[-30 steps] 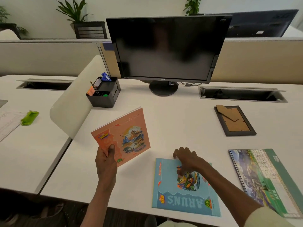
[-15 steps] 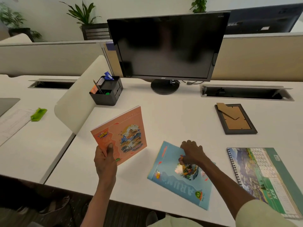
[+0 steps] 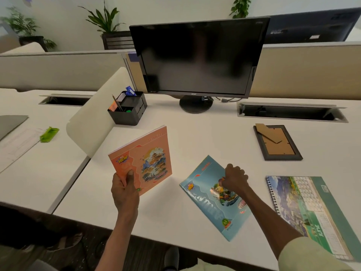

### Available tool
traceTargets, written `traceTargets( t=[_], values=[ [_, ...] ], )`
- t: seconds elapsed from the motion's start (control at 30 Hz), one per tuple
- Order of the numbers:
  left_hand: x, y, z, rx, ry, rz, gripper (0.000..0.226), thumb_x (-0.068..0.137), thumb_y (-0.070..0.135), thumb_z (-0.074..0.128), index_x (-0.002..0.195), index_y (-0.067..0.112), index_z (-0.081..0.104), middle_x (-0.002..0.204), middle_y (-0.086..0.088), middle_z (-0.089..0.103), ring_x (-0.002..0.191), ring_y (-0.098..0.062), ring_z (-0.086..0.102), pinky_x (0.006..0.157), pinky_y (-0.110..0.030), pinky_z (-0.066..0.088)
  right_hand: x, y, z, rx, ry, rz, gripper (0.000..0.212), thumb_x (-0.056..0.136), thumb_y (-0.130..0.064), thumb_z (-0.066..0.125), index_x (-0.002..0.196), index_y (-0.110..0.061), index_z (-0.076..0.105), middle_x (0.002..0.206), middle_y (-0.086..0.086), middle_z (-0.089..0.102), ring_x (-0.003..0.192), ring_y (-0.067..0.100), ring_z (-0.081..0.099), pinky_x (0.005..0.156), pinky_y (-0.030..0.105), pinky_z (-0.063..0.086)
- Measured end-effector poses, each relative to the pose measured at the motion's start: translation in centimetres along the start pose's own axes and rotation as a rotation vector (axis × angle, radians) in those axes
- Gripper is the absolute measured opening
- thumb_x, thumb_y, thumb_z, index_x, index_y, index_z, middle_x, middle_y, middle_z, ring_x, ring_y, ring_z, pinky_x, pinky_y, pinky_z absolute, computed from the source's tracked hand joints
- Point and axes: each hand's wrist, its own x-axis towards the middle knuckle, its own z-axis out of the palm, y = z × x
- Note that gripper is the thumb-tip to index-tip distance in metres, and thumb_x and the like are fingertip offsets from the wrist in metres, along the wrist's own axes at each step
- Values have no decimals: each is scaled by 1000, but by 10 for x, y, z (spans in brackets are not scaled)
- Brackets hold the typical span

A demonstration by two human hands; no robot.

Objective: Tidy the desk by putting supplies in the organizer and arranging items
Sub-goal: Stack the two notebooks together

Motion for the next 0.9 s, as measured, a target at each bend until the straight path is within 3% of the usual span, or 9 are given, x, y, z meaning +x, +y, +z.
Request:
traceTargets(
  t=[0.37, 0.53, 0.67, 0.77, 0.9],
  values=[
    [25, -2, 7, 29, -20, 2, 14, 100, 30, 52, 108, 20, 54, 102, 2, 66, 93, -18, 67, 72, -36, 54, 6, 8, -8, 112, -23, 66, 49, 82, -31, 65, 120, -10, 42, 119, 19, 40, 115, 40, 42, 94, 43, 42],
    [42, -1, 12, 43, -48, 0, 18, 99, 31, 53, 110, 17, 53, 106, -2, 66, 92, -18, 66, 73, -37, 54, 15, 7, -13, 71, -45, 98, 53, 71, -37, 68, 116, -15, 49, 113, 16, 55, 106, 35, 53, 88, 41, 49],
    [45, 0, 17, 30, -63, -4, 15, 99, 30, 52, 110, 19, 54, 103, 2, 67, 92, -18, 67, 73, -36, 54, 18, 10, -14, 68, -88, 139, 52, 68, -34, 67, 114, -18, 48, 115, 14, 52, 112, 35, 45, 89, 40, 41],
    [48, 0, 18, 22, -77, -5, 13, 100, 30, 52, 109, 21, 55, 101, 5, 67, 92, -16, 67, 70, -33, 53, 27, 17, -14, 119, -97, 133, 52, 54, -38, 59, 101, -19, 48, 109, 11, 60, 104, 33, 53, 82, 36, 38],
    [54, -4, 19, 25, -88, -26, 16, 99, 32, 53, 111, 22, 55, 105, 3, 68, 94, -19, 68, 76, -42, 57, 33, 25, -13, 159, -67, 142, 59, 54, -39, 62, 108, -19, 52, 108, 16, 53, 103, 36, 53, 83, 38, 48]
  ],
)
